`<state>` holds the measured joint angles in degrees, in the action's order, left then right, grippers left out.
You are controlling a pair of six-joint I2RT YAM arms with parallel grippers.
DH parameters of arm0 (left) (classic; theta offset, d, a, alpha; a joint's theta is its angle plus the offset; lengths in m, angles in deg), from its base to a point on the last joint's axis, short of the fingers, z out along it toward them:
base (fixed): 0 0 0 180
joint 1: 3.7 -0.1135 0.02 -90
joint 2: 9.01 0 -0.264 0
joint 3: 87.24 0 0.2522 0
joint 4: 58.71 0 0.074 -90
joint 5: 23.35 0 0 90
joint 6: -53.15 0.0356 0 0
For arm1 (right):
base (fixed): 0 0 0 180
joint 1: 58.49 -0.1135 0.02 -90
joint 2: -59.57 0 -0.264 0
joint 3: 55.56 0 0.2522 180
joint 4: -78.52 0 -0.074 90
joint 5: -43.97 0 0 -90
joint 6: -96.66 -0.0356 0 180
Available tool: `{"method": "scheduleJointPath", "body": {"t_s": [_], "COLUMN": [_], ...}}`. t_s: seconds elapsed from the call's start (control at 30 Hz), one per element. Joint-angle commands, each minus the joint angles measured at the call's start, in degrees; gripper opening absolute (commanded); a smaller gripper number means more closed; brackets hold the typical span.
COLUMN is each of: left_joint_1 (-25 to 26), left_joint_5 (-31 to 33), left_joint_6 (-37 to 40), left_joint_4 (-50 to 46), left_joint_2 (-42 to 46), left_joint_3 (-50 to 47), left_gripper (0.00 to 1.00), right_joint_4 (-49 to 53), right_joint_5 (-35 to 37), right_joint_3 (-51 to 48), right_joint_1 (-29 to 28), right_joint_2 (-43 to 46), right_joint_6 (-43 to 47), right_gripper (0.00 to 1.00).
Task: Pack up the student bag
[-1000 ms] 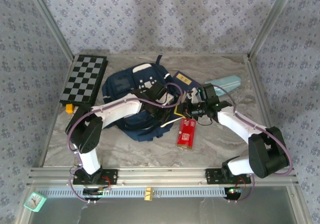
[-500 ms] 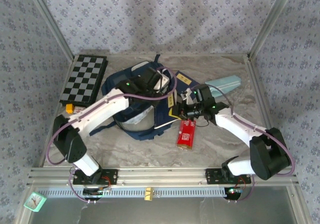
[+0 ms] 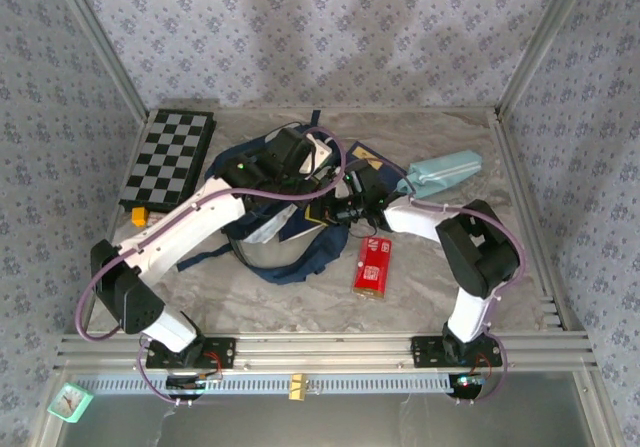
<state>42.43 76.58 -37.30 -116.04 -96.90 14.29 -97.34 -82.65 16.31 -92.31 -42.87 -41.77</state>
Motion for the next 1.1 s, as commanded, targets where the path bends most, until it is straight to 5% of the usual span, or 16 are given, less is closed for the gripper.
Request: {"method": "scheduleJointPath", "body": {"t_s": [0.0, 0.13, 0.33, 0.7, 1.07], "left_joint_1": [0.2, 0.2, 0.2, 0.2, 0.2], "left_joint_5": [1.0, 0.5, 0.1, -1.6, -2.8], "left_joint_6": [0.6, 0.5, 0.1, -0.6, -1.0], "left_joint_4": [4.3, 4.3, 6.3, 6.0, 6.2], "left_joint_2": [4.5, 4.5, 4.9, 4.6, 5.4], "left_joint_3": [0.5, 0.0, -1.0, -0.6, -0.7], "left_gripper": [0.00, 0.00, 0.00, 0.00, 0.00], "right_joint_4": [1.1, 8.5, 21.6, 20.4, 11.2], "right_joint_5": [4.9, 9.3, 17.7, 18.4, 23.5], "right_joint_3": [3.3, 2.0, -2.1, 2.1, 9.7], "right_joint_1": [0.8, -0.6, -2.5, -6.9, -7.0], "right_joint_2": [-1.1, 3.1, 11.3, 4.4, -4.5], "right_joint_6": [3.2, 7.9, 11.9, 11.5, 9.3], "right_gripper": [0.25, 0.50, 0.54, 0.14, 0.07]}}
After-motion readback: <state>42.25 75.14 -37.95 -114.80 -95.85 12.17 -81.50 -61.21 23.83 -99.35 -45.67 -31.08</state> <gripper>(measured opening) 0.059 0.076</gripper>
